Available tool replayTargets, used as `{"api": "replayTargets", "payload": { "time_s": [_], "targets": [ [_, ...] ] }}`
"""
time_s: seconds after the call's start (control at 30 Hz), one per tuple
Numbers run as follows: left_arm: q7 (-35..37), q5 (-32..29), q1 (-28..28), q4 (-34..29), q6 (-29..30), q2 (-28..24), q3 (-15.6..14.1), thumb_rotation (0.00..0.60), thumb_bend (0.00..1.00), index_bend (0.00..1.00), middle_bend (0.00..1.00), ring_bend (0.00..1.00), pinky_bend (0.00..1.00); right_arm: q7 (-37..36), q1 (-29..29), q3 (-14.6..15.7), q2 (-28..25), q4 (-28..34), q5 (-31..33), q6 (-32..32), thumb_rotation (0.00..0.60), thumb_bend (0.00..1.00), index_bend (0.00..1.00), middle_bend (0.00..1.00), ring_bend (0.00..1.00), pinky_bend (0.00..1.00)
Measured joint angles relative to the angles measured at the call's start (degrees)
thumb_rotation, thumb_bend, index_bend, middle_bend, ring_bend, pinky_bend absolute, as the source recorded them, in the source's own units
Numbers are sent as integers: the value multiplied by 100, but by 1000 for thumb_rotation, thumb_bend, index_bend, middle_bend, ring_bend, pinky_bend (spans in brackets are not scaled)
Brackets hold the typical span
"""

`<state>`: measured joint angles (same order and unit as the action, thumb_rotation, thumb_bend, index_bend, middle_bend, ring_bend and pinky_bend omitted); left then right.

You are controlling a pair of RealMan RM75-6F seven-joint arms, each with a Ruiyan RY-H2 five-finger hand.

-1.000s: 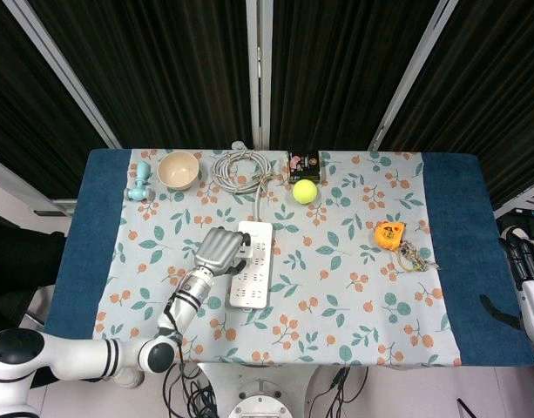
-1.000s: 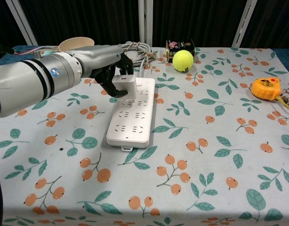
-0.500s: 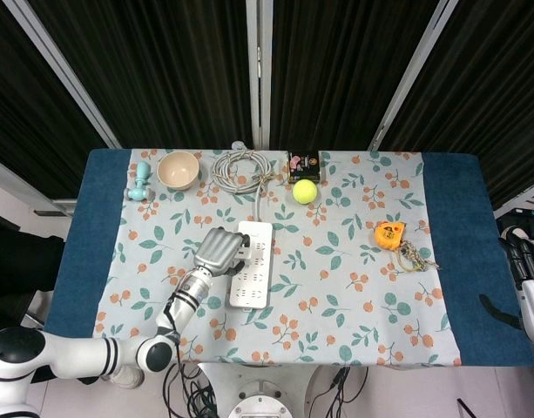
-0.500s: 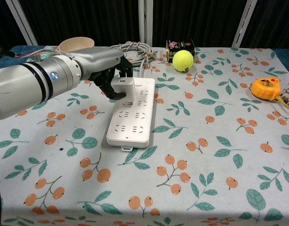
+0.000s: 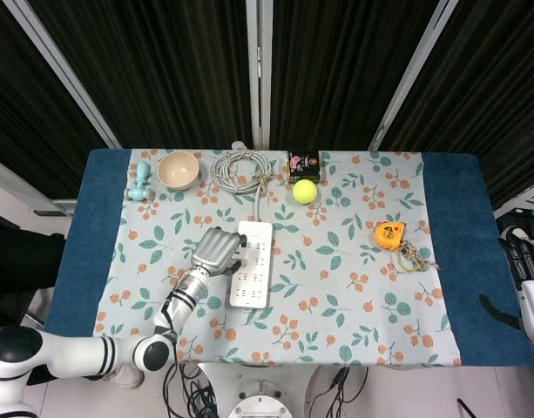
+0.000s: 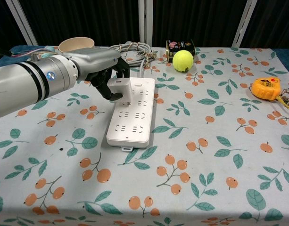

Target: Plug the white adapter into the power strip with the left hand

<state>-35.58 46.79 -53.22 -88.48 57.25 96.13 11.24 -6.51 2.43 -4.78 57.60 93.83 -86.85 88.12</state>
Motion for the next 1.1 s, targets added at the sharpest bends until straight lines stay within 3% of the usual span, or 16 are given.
{"api": "replayTargets", "payload": {
  "time_s": [0.53,1.1],
  "targets": [
    [-478,-109,-200,-39,26,-1,-97,600,508,638,714,558,393,-24,-32,6,5,-21,-6,48,600,146,0,34,0,0],
    [-932,-645,-498,71,5,147,-123,600,511,680,760,591,390,-101,-81,3,17,-85,3,106,600,145,0,36,0,0]
  ]
}}
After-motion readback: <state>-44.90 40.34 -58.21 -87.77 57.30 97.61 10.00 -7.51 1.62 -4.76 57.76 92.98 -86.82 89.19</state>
